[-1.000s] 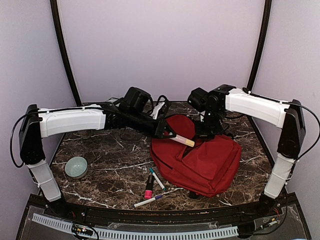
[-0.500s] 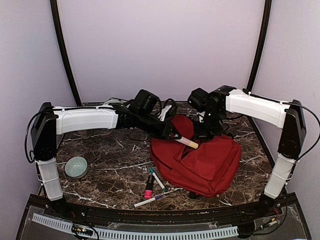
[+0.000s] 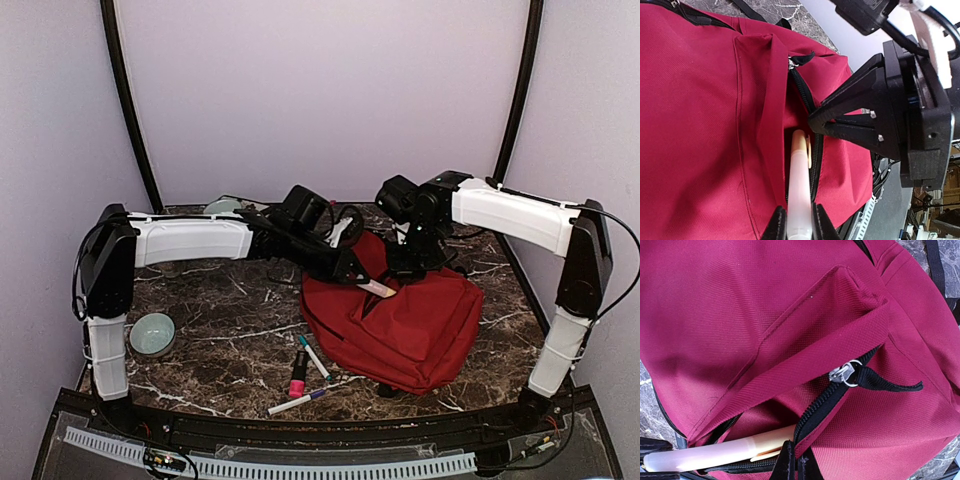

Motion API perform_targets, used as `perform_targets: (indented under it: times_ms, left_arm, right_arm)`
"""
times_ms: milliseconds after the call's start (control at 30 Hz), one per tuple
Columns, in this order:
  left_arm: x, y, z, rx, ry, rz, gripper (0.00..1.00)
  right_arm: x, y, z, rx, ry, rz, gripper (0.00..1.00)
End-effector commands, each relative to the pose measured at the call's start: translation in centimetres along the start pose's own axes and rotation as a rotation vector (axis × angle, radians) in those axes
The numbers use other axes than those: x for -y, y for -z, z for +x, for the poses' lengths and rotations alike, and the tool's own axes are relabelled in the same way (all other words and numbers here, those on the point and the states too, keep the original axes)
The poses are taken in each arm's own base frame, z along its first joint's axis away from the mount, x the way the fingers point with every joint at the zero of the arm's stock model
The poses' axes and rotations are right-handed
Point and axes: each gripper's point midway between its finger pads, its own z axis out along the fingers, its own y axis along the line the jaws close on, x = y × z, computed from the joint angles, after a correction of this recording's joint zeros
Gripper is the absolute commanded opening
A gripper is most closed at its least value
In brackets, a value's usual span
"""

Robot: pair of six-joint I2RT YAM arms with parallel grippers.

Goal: Pack the student bag
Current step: Place the lower front pocket of the student bag, then place the pen in the lower front pocket of the bag.

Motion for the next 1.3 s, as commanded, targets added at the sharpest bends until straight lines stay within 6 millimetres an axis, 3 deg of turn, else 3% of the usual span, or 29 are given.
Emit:
perform_targets:
  times_ms: [0, 200, 533, 800, 1267]
  left_arm:
    - [0.5, -0.2, 0.4, -0.033, -0.004, 0.031, 0.0]
    - [1.1, -0.3, 1.6, -0.078, -0.013, 0.089, 0.0]
    - [2.4, -0.8, 2.4, -0.113, 0.013, 0.205, 0.0]
    - [3.2, -1.7, 1.8, -0.123, 0.021, 0.25, 0.0]
    - [4.4, -3.5, 1.5, -0.144, 0.018, 0.262, 0.0]
  right_arm:
    - [-1.5, 2.1, -1.2, 0.062, 0.013, -0.084, 0.01]
    - [-0.9, 2.4, -1.4, 0.054, 0.035, -0.079, 0.19]
    - [3.0, 4.8, -1.4, 0.081, -0.013, -0.074, 0.44]
    - [5.2, 6.8, -0.6, 0.119, -0.045, -0.077, 0.46]
    - [6.0, 7.5, 0.1, 0.144, -0.068, -0.092, 0.46]
